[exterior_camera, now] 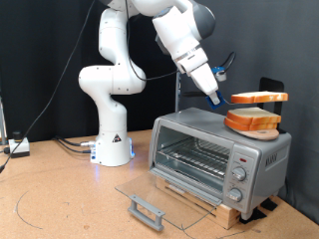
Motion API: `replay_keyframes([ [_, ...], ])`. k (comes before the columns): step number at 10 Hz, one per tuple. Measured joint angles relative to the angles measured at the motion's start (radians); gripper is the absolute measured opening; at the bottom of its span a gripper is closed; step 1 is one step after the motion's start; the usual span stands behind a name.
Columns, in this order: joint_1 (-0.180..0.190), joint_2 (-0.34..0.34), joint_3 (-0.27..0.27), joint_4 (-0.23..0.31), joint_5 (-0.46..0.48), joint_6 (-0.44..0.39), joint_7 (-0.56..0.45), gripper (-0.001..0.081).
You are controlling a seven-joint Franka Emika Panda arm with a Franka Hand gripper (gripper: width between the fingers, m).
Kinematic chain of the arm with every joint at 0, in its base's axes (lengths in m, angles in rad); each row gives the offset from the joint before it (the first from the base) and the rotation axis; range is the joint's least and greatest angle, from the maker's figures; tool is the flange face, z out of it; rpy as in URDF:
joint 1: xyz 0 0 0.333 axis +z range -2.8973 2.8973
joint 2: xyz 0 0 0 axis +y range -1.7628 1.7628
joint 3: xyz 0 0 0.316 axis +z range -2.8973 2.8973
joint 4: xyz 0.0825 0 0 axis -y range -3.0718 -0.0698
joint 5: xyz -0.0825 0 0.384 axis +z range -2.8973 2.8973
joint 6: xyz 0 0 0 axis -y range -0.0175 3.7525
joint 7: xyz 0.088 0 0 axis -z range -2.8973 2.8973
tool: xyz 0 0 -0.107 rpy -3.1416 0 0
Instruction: Make a piece of toast with the oven
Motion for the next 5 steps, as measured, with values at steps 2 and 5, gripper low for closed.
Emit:
replay_keyframes([
  [2, -0.016, -0.017, -0.044, 0.002, -0.071, -0.108, 0.004, 0.0396],
  [5, -0.020, -0.023, -0.060, -0.015, -0.045, -0.059, -0.026, 0.0396],
])
